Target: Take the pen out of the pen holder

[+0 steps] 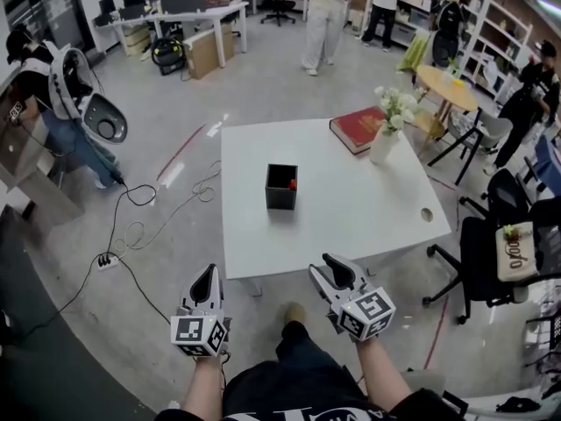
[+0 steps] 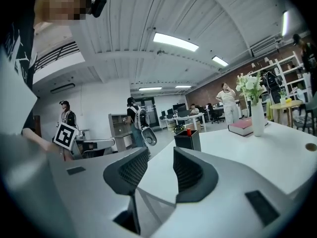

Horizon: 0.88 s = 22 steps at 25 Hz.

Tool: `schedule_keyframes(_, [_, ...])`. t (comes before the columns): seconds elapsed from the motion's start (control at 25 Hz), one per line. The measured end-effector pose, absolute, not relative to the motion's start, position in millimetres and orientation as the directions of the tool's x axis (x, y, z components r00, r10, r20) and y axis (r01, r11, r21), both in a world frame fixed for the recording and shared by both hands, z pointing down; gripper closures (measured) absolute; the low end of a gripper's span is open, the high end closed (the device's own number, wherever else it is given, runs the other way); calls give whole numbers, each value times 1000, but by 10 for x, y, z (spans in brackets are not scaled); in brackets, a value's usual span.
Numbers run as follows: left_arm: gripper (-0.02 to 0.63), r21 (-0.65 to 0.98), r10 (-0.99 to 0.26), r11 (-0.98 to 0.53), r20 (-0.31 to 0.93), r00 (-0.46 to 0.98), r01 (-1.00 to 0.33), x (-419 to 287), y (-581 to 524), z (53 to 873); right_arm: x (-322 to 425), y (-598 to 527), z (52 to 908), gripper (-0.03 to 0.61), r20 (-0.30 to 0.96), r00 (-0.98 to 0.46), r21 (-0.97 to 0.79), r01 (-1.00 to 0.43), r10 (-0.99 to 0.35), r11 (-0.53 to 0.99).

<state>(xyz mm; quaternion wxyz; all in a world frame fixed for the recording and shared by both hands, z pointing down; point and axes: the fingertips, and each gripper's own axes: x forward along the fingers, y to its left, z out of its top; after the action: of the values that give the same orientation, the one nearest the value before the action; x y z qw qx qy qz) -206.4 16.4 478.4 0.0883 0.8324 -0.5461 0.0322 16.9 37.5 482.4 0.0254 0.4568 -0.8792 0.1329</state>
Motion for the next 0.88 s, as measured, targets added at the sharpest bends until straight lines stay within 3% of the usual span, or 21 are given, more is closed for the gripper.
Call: schedule_keyframes(0.88, [614, 126, -922, -324, 181, 343, -938, -1649, -1163, 4809, 412, -1126, 4799, 425, 180, -677, -227, -735, -714, 639])
